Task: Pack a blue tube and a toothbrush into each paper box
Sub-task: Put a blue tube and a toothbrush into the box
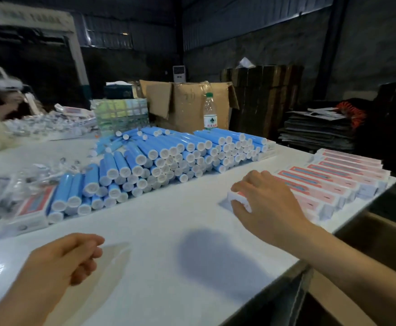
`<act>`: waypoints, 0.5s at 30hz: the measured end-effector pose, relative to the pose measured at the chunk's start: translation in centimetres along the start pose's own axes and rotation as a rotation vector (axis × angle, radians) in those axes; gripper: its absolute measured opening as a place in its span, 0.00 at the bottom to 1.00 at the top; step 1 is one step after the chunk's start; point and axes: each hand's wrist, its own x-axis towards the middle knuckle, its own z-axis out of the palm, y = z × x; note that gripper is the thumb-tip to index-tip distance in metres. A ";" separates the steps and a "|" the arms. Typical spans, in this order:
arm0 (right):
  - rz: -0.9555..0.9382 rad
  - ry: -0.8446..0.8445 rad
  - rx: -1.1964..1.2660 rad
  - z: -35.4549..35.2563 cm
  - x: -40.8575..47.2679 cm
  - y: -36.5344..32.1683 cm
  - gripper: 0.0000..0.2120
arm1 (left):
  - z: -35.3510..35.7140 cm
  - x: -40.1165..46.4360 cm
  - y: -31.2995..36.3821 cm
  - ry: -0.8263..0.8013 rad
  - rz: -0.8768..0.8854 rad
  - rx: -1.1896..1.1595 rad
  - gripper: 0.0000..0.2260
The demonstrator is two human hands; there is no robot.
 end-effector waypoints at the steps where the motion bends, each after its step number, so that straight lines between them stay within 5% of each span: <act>1: -0.063 0.025 0.120 -0.2 0.8 -2.1 0.16 | 0.1 -1.1 0.4 0.003 0.074 0.054 0.10; 6: -0.300 -0.108 0.374 2.6 5.2 -12.6 0.11 | 0.9 -3.2 1.1 -0.165 0.318 0.327 0.12; 15: -0.349 -0.238 0.401 8.8 6.1 -17.5 0.06 | 0.7 -2.8 1.1 -0.221 0.327 0.402 0.09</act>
